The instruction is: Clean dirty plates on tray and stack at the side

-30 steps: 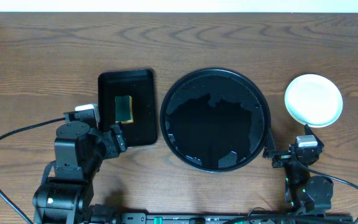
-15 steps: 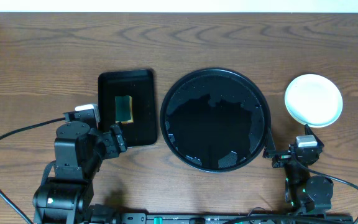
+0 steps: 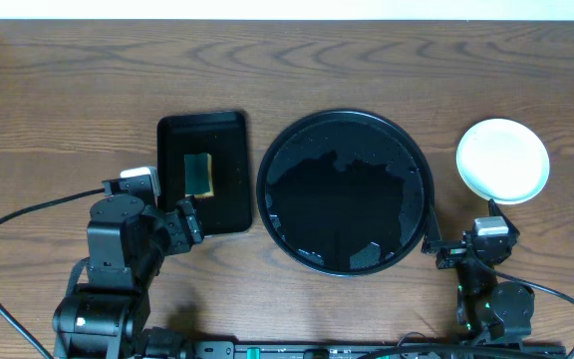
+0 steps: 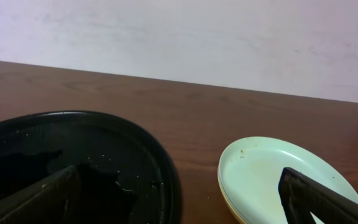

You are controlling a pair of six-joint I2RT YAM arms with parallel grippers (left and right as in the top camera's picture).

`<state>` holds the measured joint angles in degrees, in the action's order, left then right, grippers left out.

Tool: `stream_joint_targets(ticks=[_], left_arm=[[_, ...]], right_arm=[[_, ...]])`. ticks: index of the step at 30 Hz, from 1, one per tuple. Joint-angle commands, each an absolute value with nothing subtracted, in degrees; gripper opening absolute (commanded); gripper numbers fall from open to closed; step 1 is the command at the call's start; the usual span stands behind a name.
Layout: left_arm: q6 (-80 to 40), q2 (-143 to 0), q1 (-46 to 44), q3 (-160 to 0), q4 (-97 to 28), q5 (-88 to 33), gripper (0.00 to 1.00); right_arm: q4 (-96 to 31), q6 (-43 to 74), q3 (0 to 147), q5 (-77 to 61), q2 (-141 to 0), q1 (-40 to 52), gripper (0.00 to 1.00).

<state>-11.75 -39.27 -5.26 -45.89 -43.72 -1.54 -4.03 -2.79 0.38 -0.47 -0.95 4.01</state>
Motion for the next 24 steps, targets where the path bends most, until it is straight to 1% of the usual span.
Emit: stream_joint_targets(ticks=[1, 6, 10, 24], left_arm=[[-10.76, -39.00, -5.23, -45.54, -44.23, 0.14, 0.85], [-10.76, -34.33, -5.17, -42.19, -44.21, 0.69, 0.84], [-10.79, -28.38, -4.86, -36.05, -43.31, 0.67, 0.85], [-11.05, -5.02, -1.83, -12.32, -26.52, 0.69, 0.84]], right_arm=[[-4.29, -3.51, 0.32, -0.69, -0.49, 4.54, 0.99], [-4.29, -3.51, 0.32, -0.69, -0.49, 4.54, 0.99], [-4.29, -3.51, 0.32, -0.69, -0.49, 4.54, 0.99], [-4.29, -3.51, 0.32, -0.69, -0.49, 4.54, 0.99]])
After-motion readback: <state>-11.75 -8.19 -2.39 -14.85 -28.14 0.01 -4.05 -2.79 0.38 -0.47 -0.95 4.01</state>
